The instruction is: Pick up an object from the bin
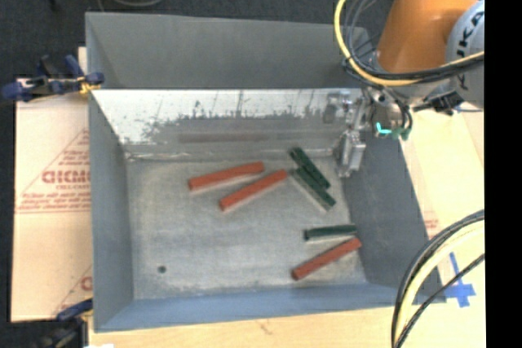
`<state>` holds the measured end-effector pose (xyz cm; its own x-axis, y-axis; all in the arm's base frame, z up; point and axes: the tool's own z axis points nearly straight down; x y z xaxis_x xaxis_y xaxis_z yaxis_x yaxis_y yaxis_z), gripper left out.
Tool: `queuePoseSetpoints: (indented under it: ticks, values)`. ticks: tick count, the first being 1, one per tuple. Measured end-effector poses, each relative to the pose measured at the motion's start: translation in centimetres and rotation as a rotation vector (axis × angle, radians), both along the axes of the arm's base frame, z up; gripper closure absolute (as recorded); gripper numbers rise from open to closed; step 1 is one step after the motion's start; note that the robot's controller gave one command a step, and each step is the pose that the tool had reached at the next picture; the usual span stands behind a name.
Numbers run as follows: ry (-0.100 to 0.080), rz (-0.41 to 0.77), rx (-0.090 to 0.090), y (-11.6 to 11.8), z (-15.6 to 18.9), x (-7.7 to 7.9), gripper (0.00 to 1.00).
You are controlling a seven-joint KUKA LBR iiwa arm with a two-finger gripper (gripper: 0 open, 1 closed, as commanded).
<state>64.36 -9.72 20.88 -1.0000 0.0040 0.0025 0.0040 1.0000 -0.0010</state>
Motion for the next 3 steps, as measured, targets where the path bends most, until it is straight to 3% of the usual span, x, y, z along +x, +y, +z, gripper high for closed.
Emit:
queuePoseSetpoints:
  ticks: [1, 2, 3]
  values:
    - [-0.012, 0.091, 0.000, 1.5, -13.9, -2.3, 0.00]
    - [-0.009, -0.133, 0.005, 12.8, -13.7, -0.2, 0.00]
    - [-0.009, -0.133, 0.000, 12.4, -13.7, -0.2, 1.00]
